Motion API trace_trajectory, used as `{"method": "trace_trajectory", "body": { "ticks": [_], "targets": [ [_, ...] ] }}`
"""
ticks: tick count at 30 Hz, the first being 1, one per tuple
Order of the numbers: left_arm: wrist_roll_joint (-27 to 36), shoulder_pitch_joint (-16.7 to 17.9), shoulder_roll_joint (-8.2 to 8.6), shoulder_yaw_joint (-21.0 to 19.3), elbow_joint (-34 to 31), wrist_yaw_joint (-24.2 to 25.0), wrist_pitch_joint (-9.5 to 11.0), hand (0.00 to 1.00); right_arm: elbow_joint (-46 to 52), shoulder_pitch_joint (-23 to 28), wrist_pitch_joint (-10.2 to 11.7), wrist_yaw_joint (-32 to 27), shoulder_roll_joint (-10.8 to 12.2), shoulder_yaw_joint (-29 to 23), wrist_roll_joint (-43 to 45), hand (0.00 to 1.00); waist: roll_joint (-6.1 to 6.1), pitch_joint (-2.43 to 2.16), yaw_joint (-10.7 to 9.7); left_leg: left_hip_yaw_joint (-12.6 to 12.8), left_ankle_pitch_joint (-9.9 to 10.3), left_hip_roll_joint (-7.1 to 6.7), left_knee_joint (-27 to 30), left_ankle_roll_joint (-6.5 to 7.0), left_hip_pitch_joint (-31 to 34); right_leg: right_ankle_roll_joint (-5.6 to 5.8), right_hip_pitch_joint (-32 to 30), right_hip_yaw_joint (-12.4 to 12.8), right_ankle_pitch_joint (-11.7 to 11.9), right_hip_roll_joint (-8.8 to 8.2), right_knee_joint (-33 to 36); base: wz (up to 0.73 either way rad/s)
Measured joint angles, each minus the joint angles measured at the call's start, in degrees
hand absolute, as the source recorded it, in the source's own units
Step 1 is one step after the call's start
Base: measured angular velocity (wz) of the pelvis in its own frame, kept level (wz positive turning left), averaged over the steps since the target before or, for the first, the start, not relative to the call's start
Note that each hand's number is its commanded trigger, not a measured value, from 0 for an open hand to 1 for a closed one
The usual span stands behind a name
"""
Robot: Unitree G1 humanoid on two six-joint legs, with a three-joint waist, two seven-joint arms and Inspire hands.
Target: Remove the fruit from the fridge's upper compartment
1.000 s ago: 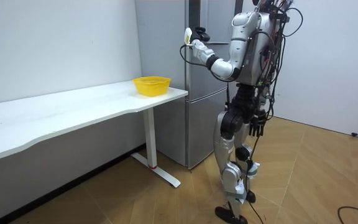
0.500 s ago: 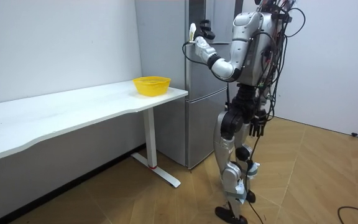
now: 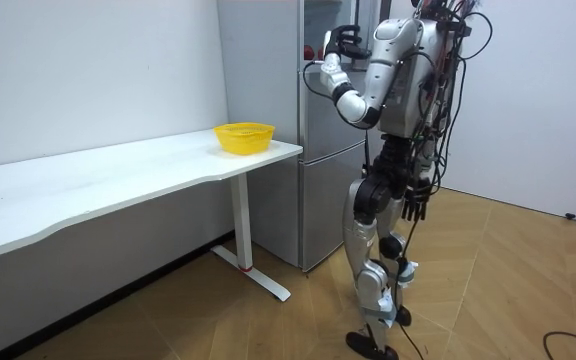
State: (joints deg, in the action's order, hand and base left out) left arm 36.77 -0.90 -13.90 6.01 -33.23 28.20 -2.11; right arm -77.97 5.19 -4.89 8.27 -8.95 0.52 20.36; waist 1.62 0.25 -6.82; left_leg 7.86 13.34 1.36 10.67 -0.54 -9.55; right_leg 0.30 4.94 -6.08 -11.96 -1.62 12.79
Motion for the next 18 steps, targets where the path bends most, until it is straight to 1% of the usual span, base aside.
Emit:
{"method": "trace_trajectory", "body": {
  "ticks": [4, 7, 12, 18],
  "targets": [
    [1.89, -0.21, -0.39, 1.0, -0.01, 0.95, 0.01, 0.0, 0.1, 0.0, 0.04, 0.03, -0.01, 0.47, -0.04, 0.0, -0.07, 0.04, -0.98, 0.14, 0.0, 0.0, 0.0, 0.0, -0.02, 0.0, -0.12, 0.16, 0.0, 0.03, 0.09, -0.02],
    [1.91, -1.0, -0.45, 1.28, -0.01, 1.64, 0.01, 0.0, 0.09, 0.11, 0.03, 0.04, -0.01, 0.49, -0.05, 0.0, 0.0, 0.03, -0.98, 0.45, 0.0, 0.01, 0.0, 0.0, -0.07, 0.0, -0.29, 0.52, 0.0, 0.07, 0.26, -0.06],
    [1.94, -1.31, -0.38, 1.82, -0.01, 2.53, 0.15, 0.0, 0.13, -0.04, 0.08, -0.02, -0.01, 0.49, -0.11, 0.0, -0.02, 0.03, -0.97, 1.35, 0.0, 0.04, 0.0, 0.0, -0.11, 0.0, -0.99, 1.33, 0.0, 0.13, 0.91, -0.1],
    [1.93, -1.43, -0.27, 2.51, 0.0, 3.58, 0.15, 0.0, 0.08, 0.05, 0.07, -0.05, -0.12, 0.47, -0.48, 0.0, -0.07, 0.06, -1.38, 1.49, 0.0, 0.03, -0.06, 0.0, -0.12, 0.01, -1.03, 1.42, 0.02, 0.1, 1.0, -0.01]
  ]
}}
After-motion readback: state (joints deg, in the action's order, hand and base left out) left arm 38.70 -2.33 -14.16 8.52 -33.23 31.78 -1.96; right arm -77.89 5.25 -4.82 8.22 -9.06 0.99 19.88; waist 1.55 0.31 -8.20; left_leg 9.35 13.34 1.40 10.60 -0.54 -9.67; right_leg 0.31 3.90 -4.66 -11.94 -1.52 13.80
